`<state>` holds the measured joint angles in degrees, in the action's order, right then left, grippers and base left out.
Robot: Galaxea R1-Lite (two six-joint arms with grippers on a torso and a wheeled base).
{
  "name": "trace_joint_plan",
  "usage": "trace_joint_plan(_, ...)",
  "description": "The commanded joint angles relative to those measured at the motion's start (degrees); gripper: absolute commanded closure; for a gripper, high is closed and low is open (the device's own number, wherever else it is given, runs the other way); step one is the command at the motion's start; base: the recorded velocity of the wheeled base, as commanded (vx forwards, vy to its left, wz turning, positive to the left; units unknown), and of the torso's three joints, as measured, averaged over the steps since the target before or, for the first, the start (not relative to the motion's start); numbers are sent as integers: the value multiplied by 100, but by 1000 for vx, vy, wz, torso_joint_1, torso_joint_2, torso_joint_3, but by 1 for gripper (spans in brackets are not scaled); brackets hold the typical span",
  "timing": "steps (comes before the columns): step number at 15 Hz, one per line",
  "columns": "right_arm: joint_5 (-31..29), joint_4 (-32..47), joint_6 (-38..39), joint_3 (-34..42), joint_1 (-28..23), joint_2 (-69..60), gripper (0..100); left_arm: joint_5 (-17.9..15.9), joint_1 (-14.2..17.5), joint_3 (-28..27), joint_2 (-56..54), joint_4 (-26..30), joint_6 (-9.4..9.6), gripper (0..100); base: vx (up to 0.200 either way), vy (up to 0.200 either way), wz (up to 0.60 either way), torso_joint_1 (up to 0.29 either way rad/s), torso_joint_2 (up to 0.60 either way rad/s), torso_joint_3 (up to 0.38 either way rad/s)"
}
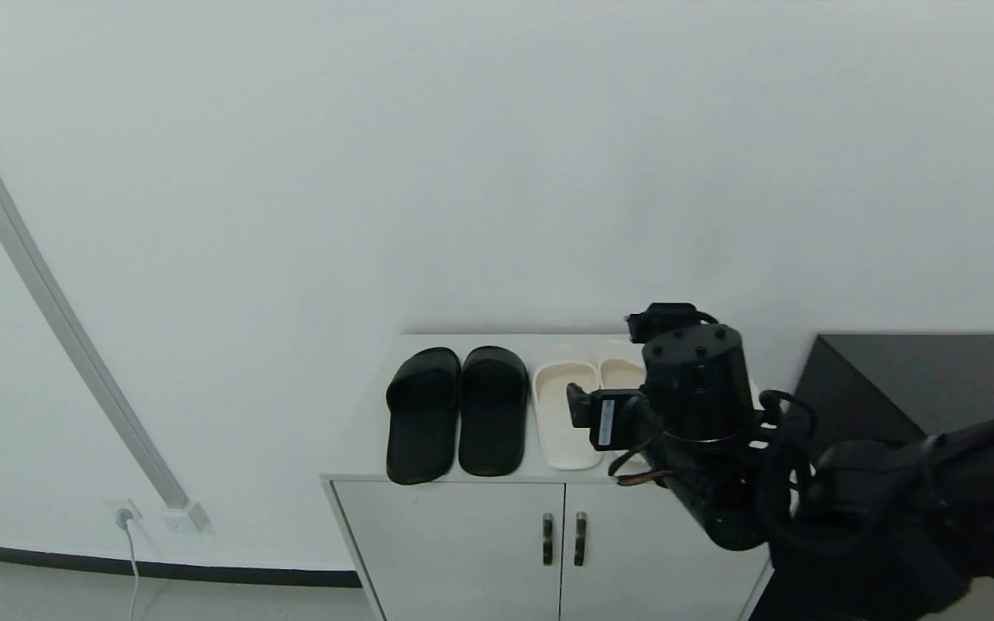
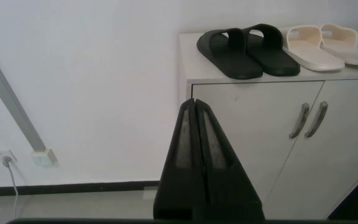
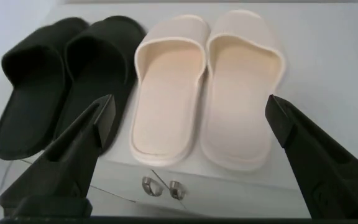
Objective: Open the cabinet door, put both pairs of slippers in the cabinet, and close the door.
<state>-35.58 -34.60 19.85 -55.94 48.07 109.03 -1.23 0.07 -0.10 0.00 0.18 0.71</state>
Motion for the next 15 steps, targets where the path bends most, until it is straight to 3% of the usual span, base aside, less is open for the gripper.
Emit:
trace_joint_plan(1,-115,-56,-130,-584,-245,953,0,0,1,1,0,-1,0,100,0,0,0,0,0,0)
trace_joint_plan(6,-45,-188,-350,-1288,-562,1876,0,0,1,1,0,-1,-9,100,0,0,0,0,0,0)
trace_joint_plan(9,342,-205,-596,-1841,-781,2201,0,0,1,1,0,-1,-9,100,0,0,0,0,0,0)
trace_joint_plan(15,368,-170,-605,-2711,-1115,2816,0,0,1,1,0,-1,-27,100,0,0,0,0,0,0)
